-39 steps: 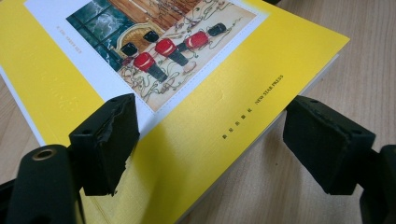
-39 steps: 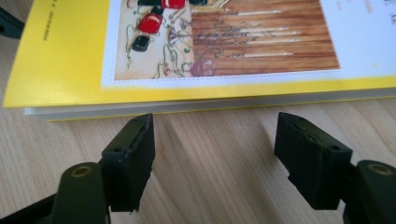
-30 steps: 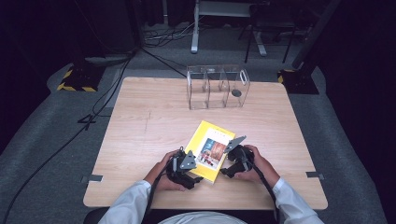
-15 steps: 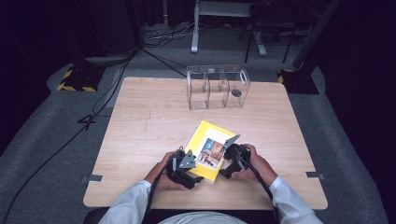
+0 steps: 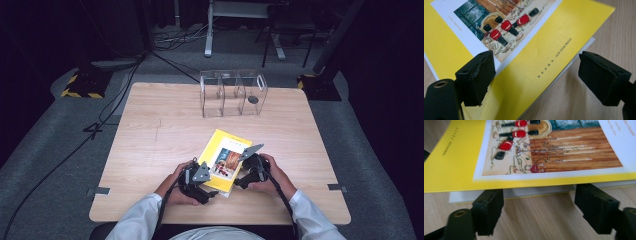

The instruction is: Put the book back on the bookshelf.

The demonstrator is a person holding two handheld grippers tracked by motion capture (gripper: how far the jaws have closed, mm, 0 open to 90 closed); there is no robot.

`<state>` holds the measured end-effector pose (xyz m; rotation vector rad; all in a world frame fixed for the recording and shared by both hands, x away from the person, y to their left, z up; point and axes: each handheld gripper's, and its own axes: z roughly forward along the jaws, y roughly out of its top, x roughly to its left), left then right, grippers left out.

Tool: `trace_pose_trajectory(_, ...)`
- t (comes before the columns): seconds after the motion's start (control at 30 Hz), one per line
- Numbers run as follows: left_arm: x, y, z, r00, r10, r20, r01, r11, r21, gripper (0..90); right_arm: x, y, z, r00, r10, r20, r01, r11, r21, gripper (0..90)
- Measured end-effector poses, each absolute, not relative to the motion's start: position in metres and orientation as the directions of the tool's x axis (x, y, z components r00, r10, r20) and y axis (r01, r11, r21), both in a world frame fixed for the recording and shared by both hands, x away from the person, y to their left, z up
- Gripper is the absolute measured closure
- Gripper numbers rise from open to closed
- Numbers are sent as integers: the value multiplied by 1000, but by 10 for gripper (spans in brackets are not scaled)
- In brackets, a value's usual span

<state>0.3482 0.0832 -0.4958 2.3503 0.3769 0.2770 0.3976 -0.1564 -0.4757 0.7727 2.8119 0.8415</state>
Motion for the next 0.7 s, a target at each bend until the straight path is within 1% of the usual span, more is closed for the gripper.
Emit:
trace_pose_trajectory(0.1, 349, 84, -494, 934, 349, 77, 196, -681, 706, 138, 398, -158, -471, -862, 505, 43, 436, 696, 570, 250)
trace_pose_trajectory(0.2, 348, 83, -493, 929, 350, 118, 177, -703, 689, 159, 398, -160, -468, -858, 510, 61, 442, 672, 594, 249)
trace_pose_trajectory(0.3, 349, 82, -491, 927, 348, 141, 163, -711, 684, 195, 399, -160, -467, -856, 513, 63, 441, 662, 606, 248)
trace_pose_trajectory(0.37, 349, 82, -491, 924, 352, 151, 163, -716, 679, 240, 400, -160, -465, -851, 521, 65, 447, 653, 611, 248)
trace_pose_trajectory(0.43, 349, 81, -490, 921, 358, 154, 164, -715, 680, 242, 400, -159, -464, -848, 525, 73, 450, 640, 623, 249)
trace_pose_trajectory(0.47, 349, 81, -490, 921, 358, 154, 164, -715, 680, 265, 400, -159, -464, -848, 525, 73, 450, 640, 623, 249)
trace_pose_trajectory(0.5, 349, 81, -489, 912, 372, 174, 160, -712, 683, 265, 400, -159, -463, -850, 522, 68, 444, 642, 625, 249)
trace_pose_trajectory(0.53, 350, 82, -489, 911, 374, 171, 165, -713, 682, 335, 400, -158, -463, -850, 522, 69, 443, 638, 630, 249)
trace_pose_trajectory(0.63, 349, 83, -487, 909, 383, 165, 165, -694, 701, 350, 401, -159, -461, -848, 524, 76, 444, 625, 643, 249)
trace_pose_trajectory(0.7, 348, 83, -485, 907, 384, 171, 161, -692, 703, 376, 400, -159, -460, -846, 528, 78, 445, 618, 648, 249)
